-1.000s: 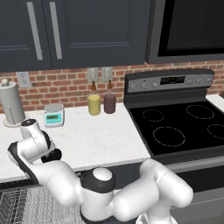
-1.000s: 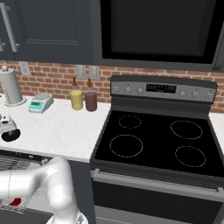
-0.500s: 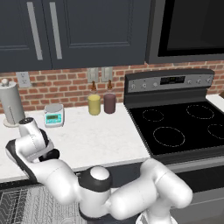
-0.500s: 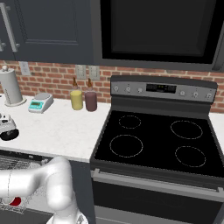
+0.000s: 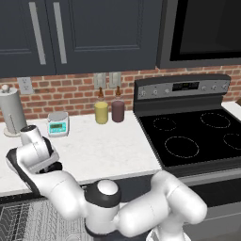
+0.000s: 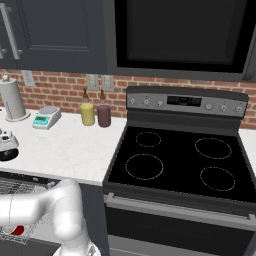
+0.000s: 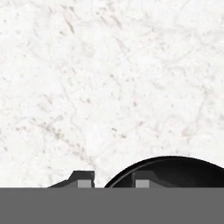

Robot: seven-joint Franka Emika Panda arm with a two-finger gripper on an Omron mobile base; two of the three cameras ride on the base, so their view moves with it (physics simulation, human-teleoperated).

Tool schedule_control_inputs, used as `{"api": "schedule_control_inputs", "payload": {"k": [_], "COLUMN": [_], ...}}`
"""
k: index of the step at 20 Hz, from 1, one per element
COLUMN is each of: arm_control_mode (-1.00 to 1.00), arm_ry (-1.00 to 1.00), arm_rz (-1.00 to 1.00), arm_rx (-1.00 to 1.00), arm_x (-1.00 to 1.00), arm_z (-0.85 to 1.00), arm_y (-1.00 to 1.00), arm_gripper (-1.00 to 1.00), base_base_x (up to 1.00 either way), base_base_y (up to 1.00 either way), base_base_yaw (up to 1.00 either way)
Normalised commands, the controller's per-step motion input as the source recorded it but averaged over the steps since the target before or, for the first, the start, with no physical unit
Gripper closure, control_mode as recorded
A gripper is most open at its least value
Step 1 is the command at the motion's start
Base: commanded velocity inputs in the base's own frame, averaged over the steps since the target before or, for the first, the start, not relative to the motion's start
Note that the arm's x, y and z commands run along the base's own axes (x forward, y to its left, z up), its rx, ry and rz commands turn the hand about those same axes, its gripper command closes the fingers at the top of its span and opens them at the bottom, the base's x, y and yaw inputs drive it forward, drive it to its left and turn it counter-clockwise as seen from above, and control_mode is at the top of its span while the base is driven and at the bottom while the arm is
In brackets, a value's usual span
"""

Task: Pick up the cup and bowl from the counter, place them in the dishwasher, and close the dishwasher door.

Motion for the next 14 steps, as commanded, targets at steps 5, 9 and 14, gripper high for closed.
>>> {"api": "schedule_control_inputs", "payload": {"k": [5, 9, 14], "arm_control_mode": [-1.0, -1.0, -1.0], "arm_ry": [0.0, -0.06, -0.11], "arm_rz": [-0.04, -0.03, -0.03], "arm_rx": [0.0, 0.08, 0.14], "arm_x": [-0.52, -1.0, -1.0], "arm_z": [0.05, 0.19, 0.38], "arm_y": [-0.11, -0.07, -0.17], "arm_gripper": [1.0, 1.0, 1.0], "base_base_x": [0.0, 0.0, 0.0], "base_base_y": [0.0, 0.0, 0.0], "base_base_yaw": [0.0, 0.0, 0.0]}}
